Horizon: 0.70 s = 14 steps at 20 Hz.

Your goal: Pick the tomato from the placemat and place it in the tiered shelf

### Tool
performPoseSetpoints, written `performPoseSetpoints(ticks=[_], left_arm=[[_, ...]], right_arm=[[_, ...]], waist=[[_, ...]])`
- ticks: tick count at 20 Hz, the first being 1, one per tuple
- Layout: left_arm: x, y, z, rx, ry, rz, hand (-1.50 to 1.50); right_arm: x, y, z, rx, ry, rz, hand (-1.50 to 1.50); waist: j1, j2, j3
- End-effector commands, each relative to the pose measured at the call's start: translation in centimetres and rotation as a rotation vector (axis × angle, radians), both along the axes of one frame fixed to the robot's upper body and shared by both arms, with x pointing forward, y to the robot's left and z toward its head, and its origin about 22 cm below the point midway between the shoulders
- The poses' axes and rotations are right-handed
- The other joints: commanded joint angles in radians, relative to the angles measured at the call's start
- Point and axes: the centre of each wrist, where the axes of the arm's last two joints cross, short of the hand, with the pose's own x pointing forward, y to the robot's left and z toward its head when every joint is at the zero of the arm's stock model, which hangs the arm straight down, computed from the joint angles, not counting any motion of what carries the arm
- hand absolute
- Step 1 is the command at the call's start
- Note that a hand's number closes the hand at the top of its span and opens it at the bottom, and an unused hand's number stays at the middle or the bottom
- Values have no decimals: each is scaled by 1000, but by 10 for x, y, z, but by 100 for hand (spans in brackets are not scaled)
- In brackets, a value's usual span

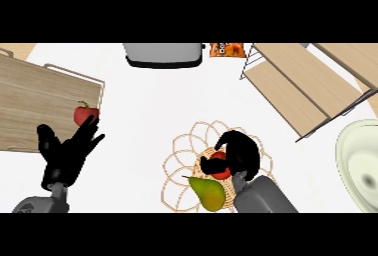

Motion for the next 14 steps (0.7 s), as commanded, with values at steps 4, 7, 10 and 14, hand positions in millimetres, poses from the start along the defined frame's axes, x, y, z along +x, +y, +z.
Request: performPoseSetpoints(ticks=[4,7,10,14], left_arm=[[9,-2,-19,12,38,25,0],[9,14,-10,15,34,13,0],[2,-12,-8,-2,34,-16,0],[7,-11,0,11,29,-44,0]], right_arm=[[-15,17,-5,32,-119,71,150],[-9,41,30,47,-208,-35,150],[46,26,49,59,-226,-308,150],[82,23,85,60,-328,-496,150]], waist=[[-4,12,2],[3,13,2],[39,21,2],[52,21,0]])
